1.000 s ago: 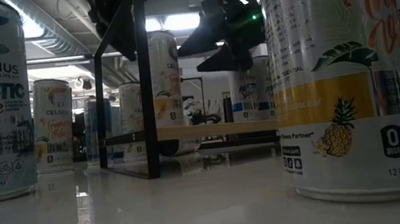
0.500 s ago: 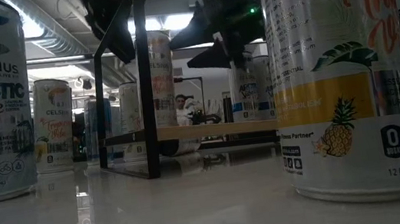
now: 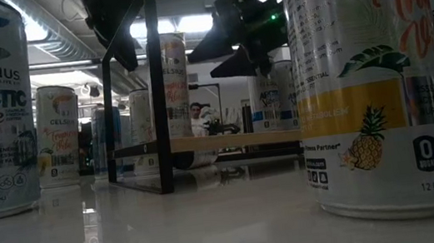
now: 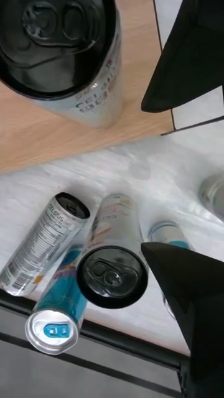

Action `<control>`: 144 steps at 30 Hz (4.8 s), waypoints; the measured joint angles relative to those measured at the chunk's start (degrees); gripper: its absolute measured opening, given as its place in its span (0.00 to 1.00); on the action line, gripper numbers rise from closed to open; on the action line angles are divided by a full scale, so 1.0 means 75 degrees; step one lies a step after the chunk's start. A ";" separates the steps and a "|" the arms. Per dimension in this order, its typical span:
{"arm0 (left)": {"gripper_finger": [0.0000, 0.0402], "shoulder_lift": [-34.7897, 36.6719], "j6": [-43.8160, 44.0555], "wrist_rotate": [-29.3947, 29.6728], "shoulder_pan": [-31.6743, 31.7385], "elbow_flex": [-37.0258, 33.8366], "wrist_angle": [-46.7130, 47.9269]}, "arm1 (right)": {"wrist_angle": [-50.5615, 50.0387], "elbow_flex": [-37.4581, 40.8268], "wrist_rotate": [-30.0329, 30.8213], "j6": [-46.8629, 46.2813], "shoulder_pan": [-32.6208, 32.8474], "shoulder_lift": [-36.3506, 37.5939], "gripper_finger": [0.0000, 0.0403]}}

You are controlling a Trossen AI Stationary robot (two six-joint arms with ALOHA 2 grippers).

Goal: Place canned beverage on shelf
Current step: Put the white yellow soda can on the shelf

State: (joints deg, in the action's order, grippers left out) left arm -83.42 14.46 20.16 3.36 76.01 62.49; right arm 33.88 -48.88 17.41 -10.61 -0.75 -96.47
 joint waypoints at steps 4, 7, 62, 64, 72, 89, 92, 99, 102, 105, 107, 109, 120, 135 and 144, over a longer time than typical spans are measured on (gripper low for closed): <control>0.88 0.0002 -0.0003 0.0027 0.0000 0.0000 -0.0004 | -0.0099 0.0000 -0.0003 0.0000 0.0003 0.0000 0.93; 0.88 0.0003 -0.0003 0.0178 0.0000 0.0000 -0.0010 | -0.0113 0.0000 -0.0003 0.0000 0.0003 0.0000 0.93; 0.88 -0.0096 0.0270 -0.1028 -0.0366 0.1810 -0.0543 | -0.1369 0.0003 0.0132 0.0280 0.0000 0.0842 0.93; 0.88 -0.0098 0.0276 -0.1027 -0.0402 0.1616 -0.0648 | -0.1356 0.0003 0.0133 0.0281 0.0000 0.0842 0.93; 0.88 -0.0108 0.0280 -0.1023 -0.0408 0.0890 -0.1188 | -0.1381 0.0003 0.0131 0.0283 0.0000 0.0842 0.93; 0.88 -0.0108 0.0262 -0.0947 -0.0399 0.0133 -0.1703 | -0.1380 0.0003 0.0131 0.0283 0.0000 0.0842 0.93; 0.88 -0.0108 0.0262 -0.0895 -0.0400 0.0064 -0.1735 | -0.1377 0.0003 0.0131 0.0283 0.0000 0.0842 0.93; 0.88 -0.0108 0.0261 -0.0641 -0.0402 0.0035 -0.1790 | -0.1378 0.0003 0.0131 0.0283 0.0000 0.0842 0.93; 0.88 -0.0108 0.0268 -0.0637 -0.0399 0.0035 -0.1791 | -0.1377 0.0003 0.0131 0.0283 0.0000 0.0842 0.93; 0.88 -0.0108 0.0277 -0.0621 -0.0402 0.0035 -0.1794 | -0.1378 0.0003 0.0131 0.0283 0.0000 0.0842 0.93; 0.88 -0.0163 0.0277 -0.0618 -0.0402 0.0035 -0.1823 | -0.1377 0.0003 0.0131 0.0283 0.0000 0.0842 0.93; 0.88 -0.0217 0.0280 -0.0618 -0.0399 0.0034 -0.1834 | -0.1377 0.0003 0.0131 0.0283 0.0000 0.0842 0.93; 0.82 -0.0469 0.0475 -0.0608 -0.0400 0.0029 -0.2032 | -0.1401 0.0003 0.0128 0.0286 0.0003 0.0839 0.93; 0.58 -0.0472 0.1263 -0.0860 -0.0677 0.0029 -0.2163 | -0.1415 0.0003 0.0128 0.0286 0.0003 0.0864 0.93; 0.60 -0.0474 0.1965 -0.1068 -0.1221 0.0029 -0.2373 | -0.1564 0.0006 0.0131 0.0524 0.0000 0.1310 0.93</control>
State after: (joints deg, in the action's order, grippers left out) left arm -86.97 29.20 12.16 -5.80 76.23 44.69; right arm 22.15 -48.84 18.39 -6.68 -0.75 -86.64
